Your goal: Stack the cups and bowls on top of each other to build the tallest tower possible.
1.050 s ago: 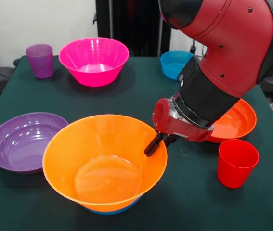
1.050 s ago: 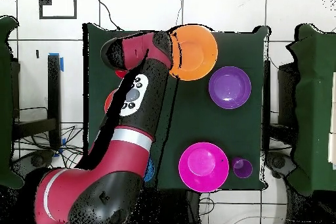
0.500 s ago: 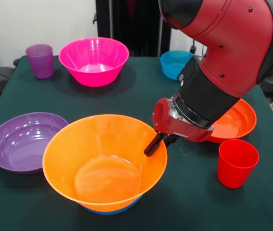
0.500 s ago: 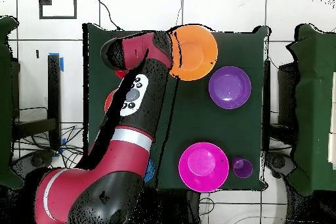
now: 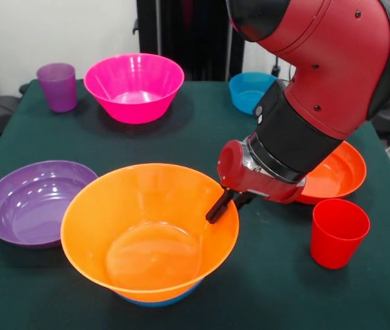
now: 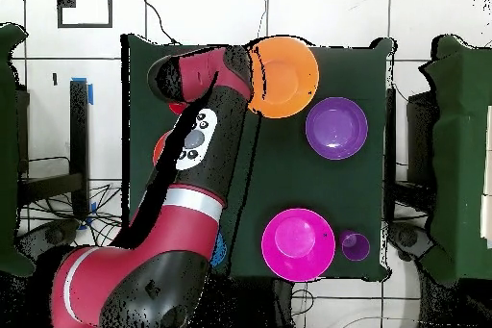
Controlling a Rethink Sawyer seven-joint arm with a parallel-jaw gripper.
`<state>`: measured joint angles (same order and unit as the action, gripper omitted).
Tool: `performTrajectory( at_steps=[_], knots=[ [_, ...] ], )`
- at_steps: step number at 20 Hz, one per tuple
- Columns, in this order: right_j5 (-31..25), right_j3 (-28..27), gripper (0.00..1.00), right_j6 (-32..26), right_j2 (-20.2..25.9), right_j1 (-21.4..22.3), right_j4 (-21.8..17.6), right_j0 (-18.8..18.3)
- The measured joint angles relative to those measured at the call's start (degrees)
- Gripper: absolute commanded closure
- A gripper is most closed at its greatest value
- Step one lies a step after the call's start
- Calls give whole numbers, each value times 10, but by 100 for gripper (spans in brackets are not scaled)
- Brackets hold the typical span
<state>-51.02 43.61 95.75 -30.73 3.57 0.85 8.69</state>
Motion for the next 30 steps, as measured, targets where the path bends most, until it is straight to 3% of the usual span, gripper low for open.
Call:
performTrajectory(
  at_steps=[7, 8, 30],
  knots=[
    [0, 0, 100, 0, 0, 0, 0, 0],
    [0, 0, 0, 0, 0, 0, 0, 0],
    [-22, -1, 0, 0, 0, 0, 0, 0]
  ],
)
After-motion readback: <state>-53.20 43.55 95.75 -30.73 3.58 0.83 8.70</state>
